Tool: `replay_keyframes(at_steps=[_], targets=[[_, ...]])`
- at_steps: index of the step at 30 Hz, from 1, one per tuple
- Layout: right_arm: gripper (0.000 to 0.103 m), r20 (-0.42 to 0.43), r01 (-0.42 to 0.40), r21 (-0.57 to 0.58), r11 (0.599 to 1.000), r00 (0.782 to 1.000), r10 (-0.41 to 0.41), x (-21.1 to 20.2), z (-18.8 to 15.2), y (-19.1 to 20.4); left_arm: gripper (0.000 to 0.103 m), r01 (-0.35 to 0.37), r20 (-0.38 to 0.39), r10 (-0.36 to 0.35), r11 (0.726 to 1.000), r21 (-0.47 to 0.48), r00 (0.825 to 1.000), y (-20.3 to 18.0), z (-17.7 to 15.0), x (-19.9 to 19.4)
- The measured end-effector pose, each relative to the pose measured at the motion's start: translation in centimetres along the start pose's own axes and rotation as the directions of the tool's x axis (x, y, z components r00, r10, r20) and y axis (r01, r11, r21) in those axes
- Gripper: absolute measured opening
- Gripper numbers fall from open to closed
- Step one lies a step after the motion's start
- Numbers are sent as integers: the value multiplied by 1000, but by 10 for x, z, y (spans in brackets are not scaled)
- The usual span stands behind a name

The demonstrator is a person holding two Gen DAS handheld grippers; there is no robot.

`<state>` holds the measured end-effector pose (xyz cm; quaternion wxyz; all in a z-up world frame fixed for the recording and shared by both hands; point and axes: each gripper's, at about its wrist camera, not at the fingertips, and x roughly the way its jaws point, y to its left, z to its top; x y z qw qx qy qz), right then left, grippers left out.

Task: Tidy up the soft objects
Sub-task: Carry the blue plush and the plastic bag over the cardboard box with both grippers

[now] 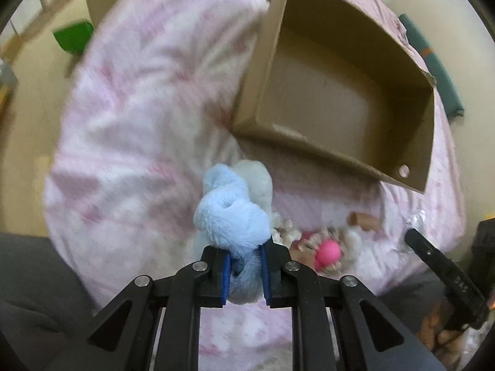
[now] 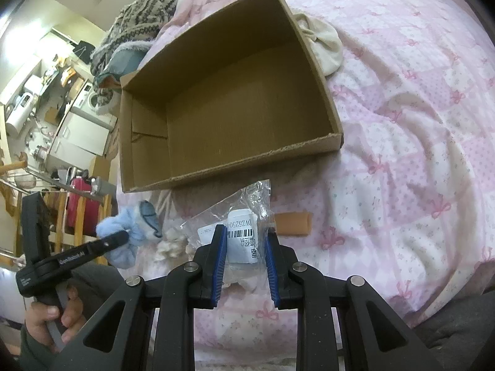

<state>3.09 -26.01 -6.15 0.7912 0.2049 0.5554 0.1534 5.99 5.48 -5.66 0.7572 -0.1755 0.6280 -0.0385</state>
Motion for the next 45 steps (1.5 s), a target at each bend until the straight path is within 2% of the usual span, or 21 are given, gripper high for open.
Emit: replay_keyframes(at_steps=[2,4,9,15,17,20,25,27,29,36,38,41,45], targets=[[25,4,4,-10,1000,1000,-4,-1,0,2,15,-9,20,9,1000,2,1000,0,-2,-2],[25,7,4,-15,1000,1000,-4,-2,-2,3,15,28,36,-27,1000,-4,999,-1,-3,-8],[25,43,-57,-11,998,997,57,-15,-4,4,14,33,163,-40,998,45,986,-15,-9,-42],[25,129,-125,-82,989,982,135,-48,6,25,14,12,358,-69,987,159,931,-40,-15,-96],[25,155,-132,-113,985,977,149,-58,14,34,14,43,391,-109,984,173,914,-44,-5,-109],[25,189,-134,-143,981,969,160,-69,31,44,14,70,413,-154,975,211,898,-55,13,-120],[25,218,-99,-160,982,967,133,-67,64,50,14,36,416,-153,961,275,897,-80,42,-114],[25,217,-90,-151,984,968,122,-59,76,48,14,30,405,-151,956,290,902,-89,53,-104],[25,206,-78,-135,988,973,105,-48,86,44,15,28,370,-146,951,306,918,-94,65,-83],[25,147,-29,-109,994,988,45,1,101,28,15,17,307,-124,944,330,944,-95,79,-17],[25,120,-18,-98,995,992,29,15,100,22,15,6,274,-104,942,337,956,-94,80,1],[25,77,18,-85,996,997,-11,34,100,16,15,7,223,-85,945,326,971,-92,78,19],[25,41,54,-109,993,998,-50,48,101,20,20,12,198,-80,947,321,977,-93,78,27]])
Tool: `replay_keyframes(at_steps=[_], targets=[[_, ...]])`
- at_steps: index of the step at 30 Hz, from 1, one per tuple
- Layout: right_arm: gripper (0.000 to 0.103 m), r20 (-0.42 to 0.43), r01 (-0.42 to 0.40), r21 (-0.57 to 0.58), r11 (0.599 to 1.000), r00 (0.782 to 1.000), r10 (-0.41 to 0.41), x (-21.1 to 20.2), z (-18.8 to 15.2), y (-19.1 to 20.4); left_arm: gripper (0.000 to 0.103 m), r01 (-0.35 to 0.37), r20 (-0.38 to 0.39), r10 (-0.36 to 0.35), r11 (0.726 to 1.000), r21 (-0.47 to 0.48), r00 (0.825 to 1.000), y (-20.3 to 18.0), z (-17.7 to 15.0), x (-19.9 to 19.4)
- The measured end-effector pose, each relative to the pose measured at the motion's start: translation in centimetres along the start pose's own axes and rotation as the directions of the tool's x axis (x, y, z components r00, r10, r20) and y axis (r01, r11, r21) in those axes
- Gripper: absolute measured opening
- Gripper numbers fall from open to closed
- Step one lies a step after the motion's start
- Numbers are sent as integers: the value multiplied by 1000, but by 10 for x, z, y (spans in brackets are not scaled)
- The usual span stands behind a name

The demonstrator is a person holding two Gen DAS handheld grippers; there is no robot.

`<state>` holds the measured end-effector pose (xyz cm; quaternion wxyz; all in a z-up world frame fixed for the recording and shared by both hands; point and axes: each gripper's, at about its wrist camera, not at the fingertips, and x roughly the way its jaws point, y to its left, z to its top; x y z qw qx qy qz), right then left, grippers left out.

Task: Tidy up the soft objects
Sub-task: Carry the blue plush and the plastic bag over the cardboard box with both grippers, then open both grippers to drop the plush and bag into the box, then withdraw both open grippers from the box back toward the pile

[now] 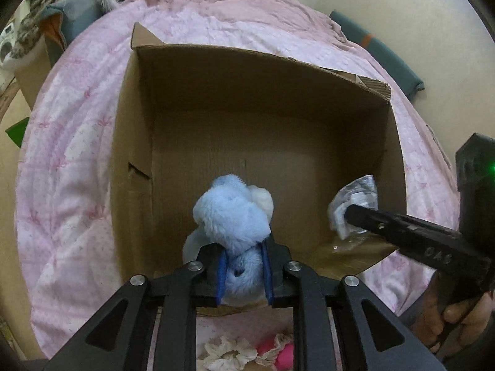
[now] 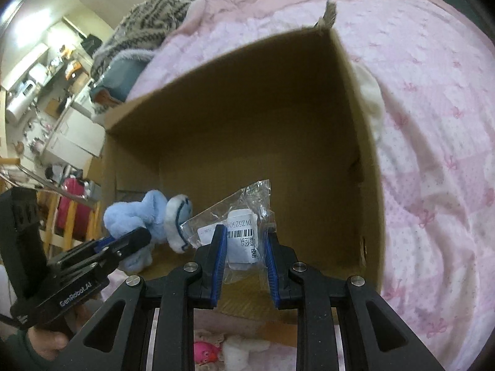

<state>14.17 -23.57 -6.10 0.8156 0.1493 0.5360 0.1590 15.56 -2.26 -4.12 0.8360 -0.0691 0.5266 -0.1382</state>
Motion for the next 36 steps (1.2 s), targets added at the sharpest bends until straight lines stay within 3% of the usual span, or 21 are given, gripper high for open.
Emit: replay_keyframes(at_steps=[1,4,5,10,15,19,20,22,23,29,36], targets=[[25,-6,8,-12,1000,1000,-8,3,0,2,27,7,-7,-7,1000,1,1000,0,0,1],[25,-26,15,-31,999,1000,-16,8,-4,7,61,23,-17,-23,1000,1,1000,-2,-1,2],[25,-33,21,-38,999,999,-22,10,-4,9,66,18,-5,-18,1000,8,1000,-4,-2,0],[25,-45,26,-57,998,999,-29,15,-4,12,66,-23,7,23,999,27,1000,-12,-6,-5],[25,-31,24,-57,998,999,-26,12,-4,12,67,-59,111,59,998,-8,992,-6,-1,-28],[25,14,-9,-19,1000,1000,10,2,-1,6,76,-77,184,82,996,-36,980,-1,8,-43],[29,17,-21,-6,1000,1000,21,1,0,5,76,-83,194,90,996,-44,977,1,8,-45],[53,20,-46,8,999,999,46,-2,1,5,76,-87,202,95,995,-49,975,5,9,-50],[76,32,-59,11,998,998,59,-4,1,5,76,-91,208,100,994,-52,973,7,10,-52],[78,132,-102,15,995,986,99,-28,4,6,76,-73,236,88,995,-75,968,14,12,-64],[78,153,-97,71,993,985,85,-41,0,-8,76,-79,229,112,986,-146,967,31,3,-77]])
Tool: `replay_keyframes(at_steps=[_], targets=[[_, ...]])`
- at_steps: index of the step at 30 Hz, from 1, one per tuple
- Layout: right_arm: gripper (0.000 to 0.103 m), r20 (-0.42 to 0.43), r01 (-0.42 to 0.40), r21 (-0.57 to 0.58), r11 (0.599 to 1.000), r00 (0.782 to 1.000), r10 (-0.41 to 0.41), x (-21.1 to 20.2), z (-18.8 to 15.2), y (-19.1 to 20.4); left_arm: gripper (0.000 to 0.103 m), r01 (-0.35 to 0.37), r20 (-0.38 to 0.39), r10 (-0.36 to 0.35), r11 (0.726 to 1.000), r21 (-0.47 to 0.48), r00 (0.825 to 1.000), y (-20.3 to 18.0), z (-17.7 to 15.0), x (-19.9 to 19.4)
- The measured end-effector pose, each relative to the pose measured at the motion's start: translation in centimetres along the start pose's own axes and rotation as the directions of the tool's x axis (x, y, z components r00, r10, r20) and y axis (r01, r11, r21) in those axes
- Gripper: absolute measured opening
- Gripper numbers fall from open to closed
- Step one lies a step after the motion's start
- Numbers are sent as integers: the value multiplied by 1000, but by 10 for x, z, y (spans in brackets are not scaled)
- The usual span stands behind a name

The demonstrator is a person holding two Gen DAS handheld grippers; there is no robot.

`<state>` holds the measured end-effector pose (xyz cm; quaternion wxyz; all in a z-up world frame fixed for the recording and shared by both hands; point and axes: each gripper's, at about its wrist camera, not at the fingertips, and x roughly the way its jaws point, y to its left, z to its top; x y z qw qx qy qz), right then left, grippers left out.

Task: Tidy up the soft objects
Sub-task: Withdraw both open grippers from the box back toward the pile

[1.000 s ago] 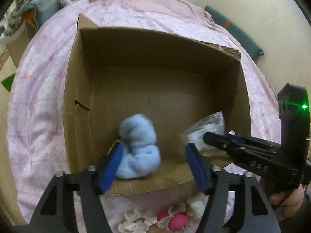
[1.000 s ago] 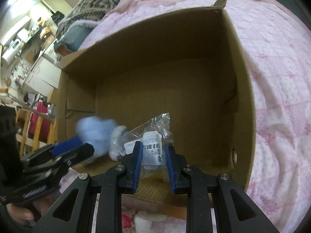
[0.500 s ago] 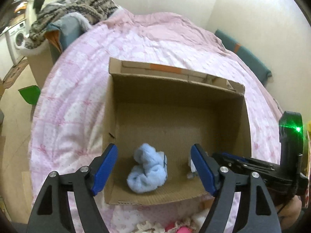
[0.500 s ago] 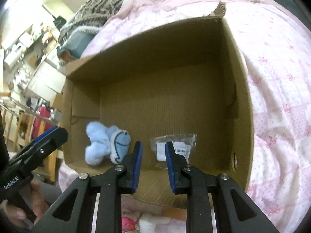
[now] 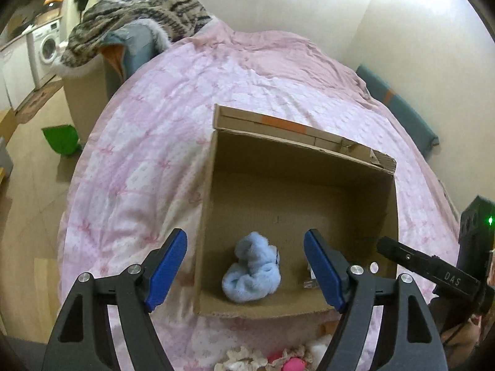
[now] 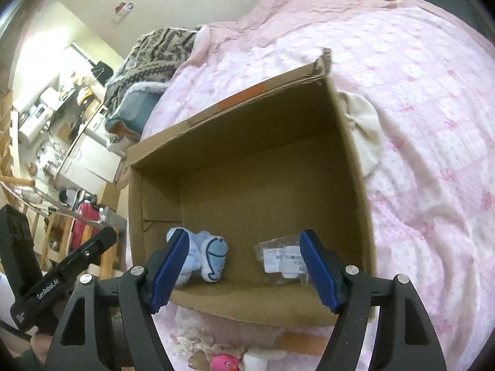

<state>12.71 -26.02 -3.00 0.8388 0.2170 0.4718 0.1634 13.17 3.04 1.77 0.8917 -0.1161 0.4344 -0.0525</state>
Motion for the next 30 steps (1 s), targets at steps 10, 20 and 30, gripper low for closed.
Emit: replay_keyframes(at_steps=[10,20,30], targets=[[78,-15,28,28,999,1000,-27,-20,-22,-4,76,-52,-26,52,998,31,998,4,-20,-14],[78,-18,54,44,998,998,-54,-42,-53,-9,76,-108,-38,111,992,59,993,2,-49,-29],[78,-49,80,51,996,996,-77,-45,-71,-16,76,-150,-117,156,987,55,981,8,-72,-24]])
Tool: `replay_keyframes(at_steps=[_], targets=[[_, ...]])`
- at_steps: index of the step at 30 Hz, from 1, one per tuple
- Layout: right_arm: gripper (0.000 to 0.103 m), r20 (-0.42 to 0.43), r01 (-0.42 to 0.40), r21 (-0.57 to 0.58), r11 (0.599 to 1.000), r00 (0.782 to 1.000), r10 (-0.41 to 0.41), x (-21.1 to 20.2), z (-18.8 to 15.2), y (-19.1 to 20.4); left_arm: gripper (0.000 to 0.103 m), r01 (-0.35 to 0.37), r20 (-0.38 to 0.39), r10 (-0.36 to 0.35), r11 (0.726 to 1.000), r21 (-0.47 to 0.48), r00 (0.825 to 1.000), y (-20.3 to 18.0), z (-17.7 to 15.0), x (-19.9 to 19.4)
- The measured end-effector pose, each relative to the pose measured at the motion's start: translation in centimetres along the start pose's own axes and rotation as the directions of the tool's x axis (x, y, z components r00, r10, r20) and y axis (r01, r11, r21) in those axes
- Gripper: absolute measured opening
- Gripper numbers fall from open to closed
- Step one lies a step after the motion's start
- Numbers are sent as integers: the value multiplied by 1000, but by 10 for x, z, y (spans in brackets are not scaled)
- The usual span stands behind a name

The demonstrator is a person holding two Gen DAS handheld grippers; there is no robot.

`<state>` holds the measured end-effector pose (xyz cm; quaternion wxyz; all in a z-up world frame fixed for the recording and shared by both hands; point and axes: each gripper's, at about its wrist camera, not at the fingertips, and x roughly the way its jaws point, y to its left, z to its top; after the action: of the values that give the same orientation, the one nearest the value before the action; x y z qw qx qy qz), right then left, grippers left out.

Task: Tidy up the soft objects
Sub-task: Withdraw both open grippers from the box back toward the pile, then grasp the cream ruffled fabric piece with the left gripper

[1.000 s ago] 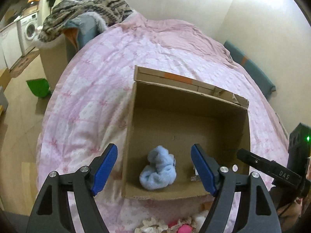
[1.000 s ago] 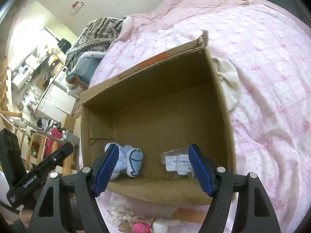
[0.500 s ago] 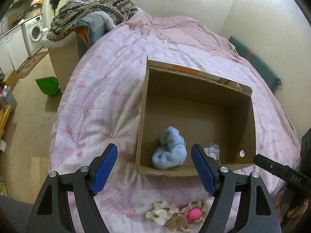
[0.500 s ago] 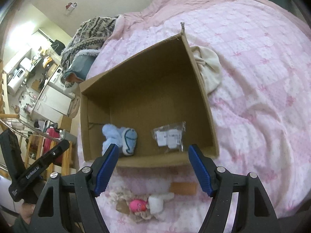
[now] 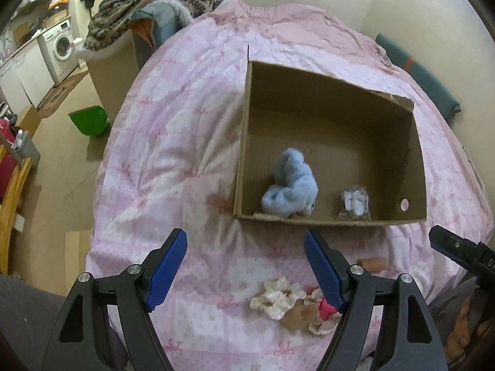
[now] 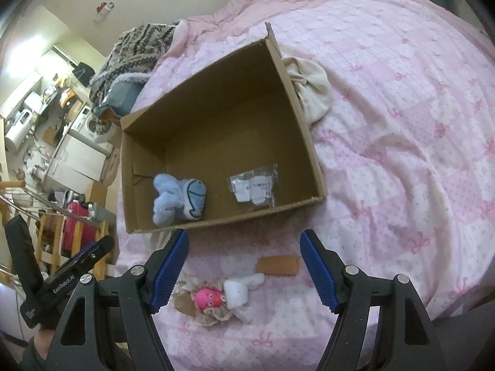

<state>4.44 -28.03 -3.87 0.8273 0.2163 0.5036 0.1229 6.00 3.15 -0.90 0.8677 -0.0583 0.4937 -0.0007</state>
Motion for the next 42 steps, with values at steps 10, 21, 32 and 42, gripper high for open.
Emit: replay_keyframes(at_steps=[10,21,32,42], targets=[[78,-82,83,16,996,993,-81,21,-8,-11,76,-42,-113,38,999,-31,993,12,-13,29],[78,-171,151,9,989,974,-147,44,-17,-14,75,20,-324,-40,998,-65,945,7,-32,70],[78,-188,161,8,987,970,-157,54,-16,-12,26,89,-446,-116,993,-81,887,-8,-48,101],[78,-179,143,36,989,975,-135,51,-17,-17,15,75,-268,-81,997,-34,960,-5,-28,49]])
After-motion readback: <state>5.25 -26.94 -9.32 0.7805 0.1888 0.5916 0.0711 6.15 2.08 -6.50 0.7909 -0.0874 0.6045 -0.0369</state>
